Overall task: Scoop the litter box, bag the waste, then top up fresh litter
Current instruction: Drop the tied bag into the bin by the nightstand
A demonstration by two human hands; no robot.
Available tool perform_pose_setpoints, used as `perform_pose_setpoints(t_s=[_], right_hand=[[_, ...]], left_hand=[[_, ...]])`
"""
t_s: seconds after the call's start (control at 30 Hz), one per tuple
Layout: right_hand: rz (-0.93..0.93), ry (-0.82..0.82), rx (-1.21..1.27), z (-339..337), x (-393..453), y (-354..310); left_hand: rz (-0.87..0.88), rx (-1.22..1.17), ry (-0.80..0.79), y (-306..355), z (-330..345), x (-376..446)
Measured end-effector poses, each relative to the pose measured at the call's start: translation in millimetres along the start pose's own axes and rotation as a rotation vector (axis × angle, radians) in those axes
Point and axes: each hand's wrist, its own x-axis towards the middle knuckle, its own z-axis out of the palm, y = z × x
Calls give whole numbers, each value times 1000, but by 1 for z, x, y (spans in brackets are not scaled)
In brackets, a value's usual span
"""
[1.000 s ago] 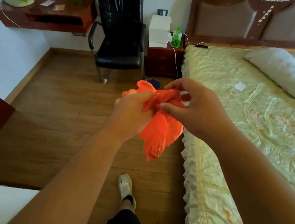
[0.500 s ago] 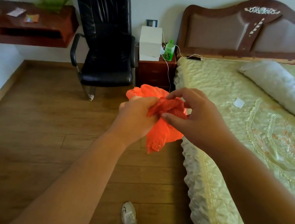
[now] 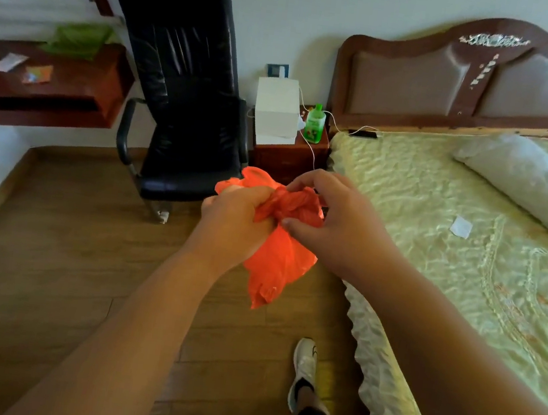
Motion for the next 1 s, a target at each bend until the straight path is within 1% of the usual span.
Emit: perform_pose_setpoints(t_s=[0.17, 0.43, 0.6, 0.83, 1.0], right_hand=[[-48, -41, 28, -6, 86, 32], [-127, -138, 16, -22, 221, 72], [-128, -124, 27, -20, 290, 90], [-47, -123, 11, 12, 376, 120], [55, -96, -26, 46, 430, 142]], left_hand=[[-45, 61, 18, -6, 3, 78], [-113, 22, 57, -22, 8, 198], [-126, 47, 66, -38, 4, 264], [-121, 17, -22, -92, 11, 358], [-121, 0, -137, -139, 24, 422]])
